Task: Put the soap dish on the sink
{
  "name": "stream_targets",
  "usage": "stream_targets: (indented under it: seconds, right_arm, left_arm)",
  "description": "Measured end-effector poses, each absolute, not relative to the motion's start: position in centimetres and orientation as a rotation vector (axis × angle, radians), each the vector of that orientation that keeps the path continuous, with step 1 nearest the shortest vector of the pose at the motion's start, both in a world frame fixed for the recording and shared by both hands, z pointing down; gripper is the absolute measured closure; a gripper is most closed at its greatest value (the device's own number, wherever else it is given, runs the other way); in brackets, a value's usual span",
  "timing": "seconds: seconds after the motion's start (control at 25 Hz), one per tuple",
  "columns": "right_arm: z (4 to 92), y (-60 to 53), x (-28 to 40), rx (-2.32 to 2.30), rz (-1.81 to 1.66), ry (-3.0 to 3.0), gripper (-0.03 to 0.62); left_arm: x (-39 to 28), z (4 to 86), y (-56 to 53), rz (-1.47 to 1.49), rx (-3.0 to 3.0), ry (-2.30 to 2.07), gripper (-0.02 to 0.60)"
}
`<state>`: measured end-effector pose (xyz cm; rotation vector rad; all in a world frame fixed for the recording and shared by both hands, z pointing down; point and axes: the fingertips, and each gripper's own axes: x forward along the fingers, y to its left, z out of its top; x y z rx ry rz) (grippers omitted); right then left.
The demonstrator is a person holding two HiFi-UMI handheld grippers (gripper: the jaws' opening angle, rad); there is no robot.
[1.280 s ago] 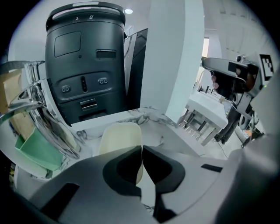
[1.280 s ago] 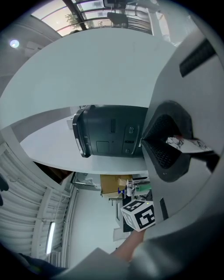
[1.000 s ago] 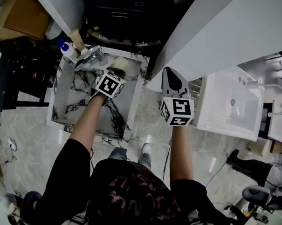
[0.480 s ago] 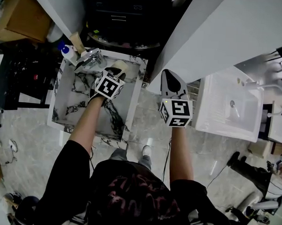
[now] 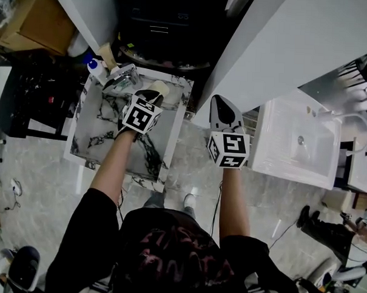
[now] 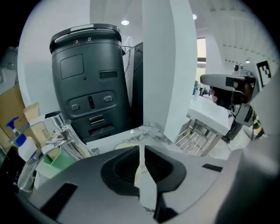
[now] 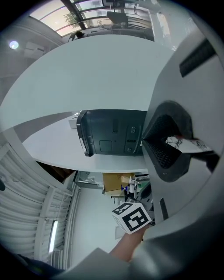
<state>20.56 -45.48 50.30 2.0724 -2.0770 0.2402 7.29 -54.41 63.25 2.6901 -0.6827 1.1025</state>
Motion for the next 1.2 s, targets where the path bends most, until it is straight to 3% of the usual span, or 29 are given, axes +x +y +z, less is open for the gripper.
stream_targets:
  seconds: [0.28,1.2]
  right_arm:
    - [48.6,-43.9,19.7,2.051,0.201,-2.105,0.580]
    - [43.5,-37.2,16.6,2.020,0.085,-2.208,0.580]
  left_arm:
    - [5.7,59.2,-52.8,0.975,2.708,-0.816,0.565]
    - [0.2,42.9,-43.9,0.491,2.873,-1.204,0.566]
